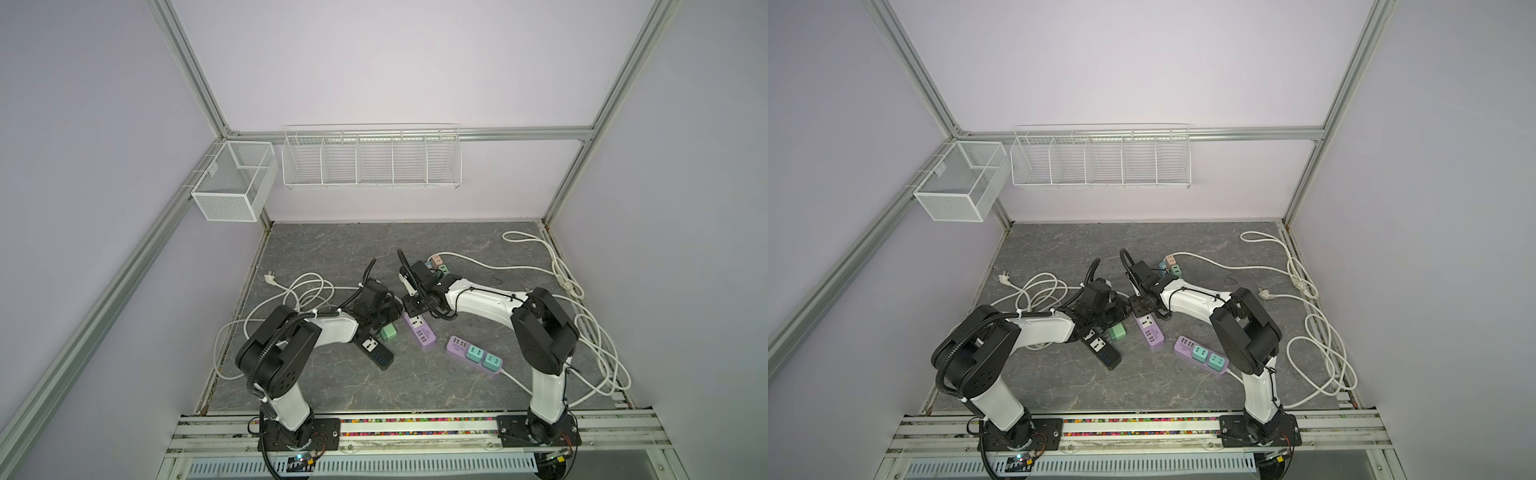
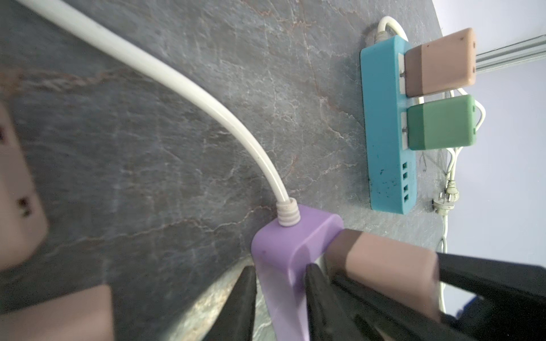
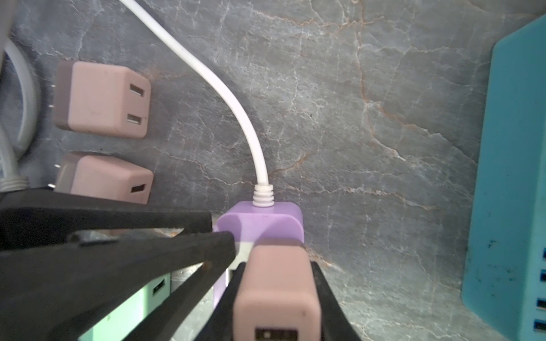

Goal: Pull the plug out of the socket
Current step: 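Close the right gripper on the pink adapter while the left gripper holds the purple strip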

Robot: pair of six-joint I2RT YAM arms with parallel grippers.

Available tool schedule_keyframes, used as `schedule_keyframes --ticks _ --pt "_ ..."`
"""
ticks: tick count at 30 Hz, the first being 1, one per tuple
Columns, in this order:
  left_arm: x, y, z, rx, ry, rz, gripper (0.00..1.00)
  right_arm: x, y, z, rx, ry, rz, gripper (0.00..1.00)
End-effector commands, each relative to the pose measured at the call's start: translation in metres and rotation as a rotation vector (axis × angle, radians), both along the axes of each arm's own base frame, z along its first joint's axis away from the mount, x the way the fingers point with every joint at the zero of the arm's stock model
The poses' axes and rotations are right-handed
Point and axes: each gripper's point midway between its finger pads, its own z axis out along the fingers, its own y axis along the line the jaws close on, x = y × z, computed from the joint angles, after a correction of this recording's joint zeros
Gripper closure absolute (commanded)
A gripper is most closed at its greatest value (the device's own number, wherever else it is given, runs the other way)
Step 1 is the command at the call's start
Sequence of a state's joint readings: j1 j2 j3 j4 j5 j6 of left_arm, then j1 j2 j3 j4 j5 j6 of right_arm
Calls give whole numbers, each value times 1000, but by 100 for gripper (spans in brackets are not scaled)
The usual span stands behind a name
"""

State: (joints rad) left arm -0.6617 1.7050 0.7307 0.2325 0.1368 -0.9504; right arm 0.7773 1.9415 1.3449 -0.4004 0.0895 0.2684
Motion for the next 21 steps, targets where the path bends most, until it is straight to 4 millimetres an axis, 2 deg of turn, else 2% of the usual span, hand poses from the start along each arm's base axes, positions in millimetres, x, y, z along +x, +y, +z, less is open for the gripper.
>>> schedule_keyframes --ticks 1,9,17,21 --pt "-31 26 -43 122 135 20 71 13 2 29 47 -54 -3 79" --pt "-31 24 -46 129 139 23 71 2 17 27 66 -48 18 79" --pt "-29 23 -41 128 134 23 71 14 -2 34 65 -49 -24 79" --pt "-29 22 -43 129 137 21 72 8 6 36 77 -48 -10 79"
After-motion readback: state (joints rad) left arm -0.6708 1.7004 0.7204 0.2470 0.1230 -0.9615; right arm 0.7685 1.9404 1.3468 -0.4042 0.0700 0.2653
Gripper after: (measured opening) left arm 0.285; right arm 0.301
